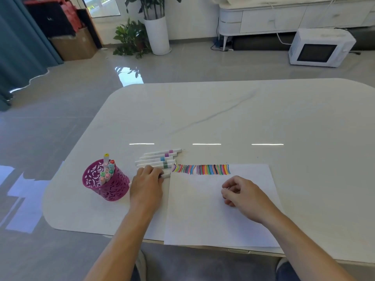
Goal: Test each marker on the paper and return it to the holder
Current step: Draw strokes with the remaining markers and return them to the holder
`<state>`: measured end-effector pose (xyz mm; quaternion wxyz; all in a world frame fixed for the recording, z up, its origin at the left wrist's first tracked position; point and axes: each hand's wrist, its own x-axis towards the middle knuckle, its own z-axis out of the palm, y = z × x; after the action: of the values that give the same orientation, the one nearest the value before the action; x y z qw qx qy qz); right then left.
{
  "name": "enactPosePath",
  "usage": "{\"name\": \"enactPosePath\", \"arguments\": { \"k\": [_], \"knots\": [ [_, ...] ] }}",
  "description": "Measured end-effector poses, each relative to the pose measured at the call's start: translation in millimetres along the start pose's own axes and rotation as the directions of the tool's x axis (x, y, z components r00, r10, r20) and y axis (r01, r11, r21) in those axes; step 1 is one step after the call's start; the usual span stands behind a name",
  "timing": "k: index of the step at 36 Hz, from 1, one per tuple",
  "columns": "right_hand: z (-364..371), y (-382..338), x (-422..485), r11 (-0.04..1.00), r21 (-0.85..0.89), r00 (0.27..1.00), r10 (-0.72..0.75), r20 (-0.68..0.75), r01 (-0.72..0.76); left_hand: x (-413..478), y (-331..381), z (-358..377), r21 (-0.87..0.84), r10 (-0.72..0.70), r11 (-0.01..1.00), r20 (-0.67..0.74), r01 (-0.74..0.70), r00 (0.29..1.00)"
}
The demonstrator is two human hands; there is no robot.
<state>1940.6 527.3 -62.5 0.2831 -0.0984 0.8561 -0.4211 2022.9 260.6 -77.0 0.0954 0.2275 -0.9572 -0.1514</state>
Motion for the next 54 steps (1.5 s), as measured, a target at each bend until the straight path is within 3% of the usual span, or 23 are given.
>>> {"name": "enactPosePath", "arguments": {
  "k": [6, 15, 21, 27, 36, 39, 43, 48, 51, 54],
  "knots": [
    [0, 1, -1, 1.0, 0.002, 1.0, -0.001, 0.005, 0.001, 3, 1, 0, -0.001, -0.055, 0.998, 0.032, 0.055, 0.998],
    [5, -3, -2, 0.999, 0.029, 1.0, -0.015, 0.003, 0.015, -5, 31, -10, -0.331, -0.04, 0.943, -0.095, 0.006, 0.995],
    [7, -7, -1, 0.994, 0.076, 0.996, -0.081, -0.034, 0.083, -24, 70, -4, -0.555, 0.054, 0.831, 0.002, -0.044, 0.999],
    [4, -13, 0, 0.974, 0.096, 0.979, -0.201, -0.027, 0.203, -28, 101, 1, -0.789, 0.095, 0.615, 0.097, 0.018, 0.991],
    [-16, 2, -5, 0.98, 0.022, 0.98, -0.197, -0.011, 0.197, -19, 132, 15, -0.863, 0.04, 0.491, 0.155, 0.116, 0.987],
    [-25, 10, -7, 0.977, -0.042, 0.977, -0.212, -0.015, 0.211, -19, 137, 19, -0.845, 0.067, 0.52, 0.188, 0.126, 0.98],
    [-33, 15, -5, 0.969, -0.081, 0.968, -0.239, -0.076, 0.233, -20, 138, 22, -0.754, 0.136, 0.65, 0.237, 0.093, 0.962],
    [-33, 14, -3, 0.921, -0.263, 0.945, -0.319, -0.078, 0.289, -20, 131, 18, -0.511, 0.357, 0.834, 0.21, -0.209, 0.91],
    [-29, 12, -1, 0.85, -0.415, 0.93, -0.366, -0.023, 0.324, -20, 124, 14, -0.393, 0.467, 0.845, 0.21, -0.363, 0.859],
    [-27, 9, -1, 0.793, -0.506, 0.927, -0.374, 0.037, 0.34, -21, 115, 11, -0.31, 0.489, 0.859, 0.259, -0.407, 0.833]
  ]
}}
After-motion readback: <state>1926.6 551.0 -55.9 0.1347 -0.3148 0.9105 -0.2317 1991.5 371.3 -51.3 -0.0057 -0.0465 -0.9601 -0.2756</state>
